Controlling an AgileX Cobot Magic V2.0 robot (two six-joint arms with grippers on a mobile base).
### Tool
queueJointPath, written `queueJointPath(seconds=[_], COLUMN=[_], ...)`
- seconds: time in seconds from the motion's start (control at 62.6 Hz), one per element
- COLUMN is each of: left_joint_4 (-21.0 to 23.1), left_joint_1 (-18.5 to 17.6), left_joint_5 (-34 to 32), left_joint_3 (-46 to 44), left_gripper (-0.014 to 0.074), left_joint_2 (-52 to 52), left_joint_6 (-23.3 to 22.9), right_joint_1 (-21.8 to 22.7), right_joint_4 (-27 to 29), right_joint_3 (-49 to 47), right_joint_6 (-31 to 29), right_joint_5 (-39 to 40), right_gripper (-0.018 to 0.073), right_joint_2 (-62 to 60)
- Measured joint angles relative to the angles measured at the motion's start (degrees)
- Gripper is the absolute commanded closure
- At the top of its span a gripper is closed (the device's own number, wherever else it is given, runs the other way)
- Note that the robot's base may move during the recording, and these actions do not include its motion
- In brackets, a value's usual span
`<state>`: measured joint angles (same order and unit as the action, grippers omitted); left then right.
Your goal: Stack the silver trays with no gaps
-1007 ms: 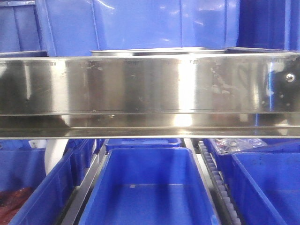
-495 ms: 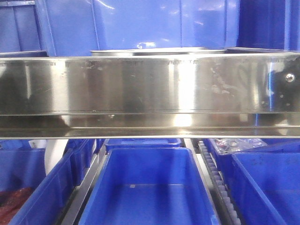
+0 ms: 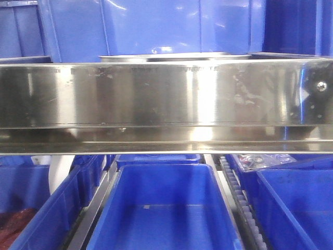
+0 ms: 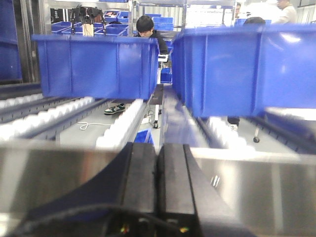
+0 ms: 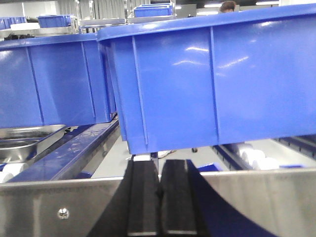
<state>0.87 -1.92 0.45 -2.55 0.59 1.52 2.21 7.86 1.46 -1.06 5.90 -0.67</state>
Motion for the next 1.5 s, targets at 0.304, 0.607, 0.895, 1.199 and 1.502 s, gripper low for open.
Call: queueJointPath(seconds=[0.304,0.607,0.895,1.199,1.502], left_joint_4=[-0.09,0.00,2.10,3.11,-3.08], left_joint_1=[0.00,-3.80,-17.34,-32.62,-32.83], left_joint_5=[20.44,29.55,38.44,43.43,57.03], left_joint_3=[-25.31,-38.28,-49.62,-64.96,-86.46], left_gripper=[0.0369,0.0153,0.0153,0.0153,0.0153], left_joint_2=[-7.08,-23.76,-39.97,-61.25,-82.59], left_joint_6=[0.22,0.55,10.61,10.51,-6.78], right_joint_1=[-0.24,-2.51,-8.48,-22.86,-24.22], right_joint_4=[1.11,1.11,1.32,1.32,-1.14], right_joint_3=[-17.96,-29.48,-41.84,-59.88,-86.88], right_joint_6=[0.00,0.00,0.00,0.00,5.09], right_joint_5=[-15.46,-19.27,-29.66,-43.79,-64.28], right_gripper=[0.0186,-0.0053,-0.0053,-0.0053,-0.0053], right_joint_2=[0.23,9.96,25.86,50.64,76.74])
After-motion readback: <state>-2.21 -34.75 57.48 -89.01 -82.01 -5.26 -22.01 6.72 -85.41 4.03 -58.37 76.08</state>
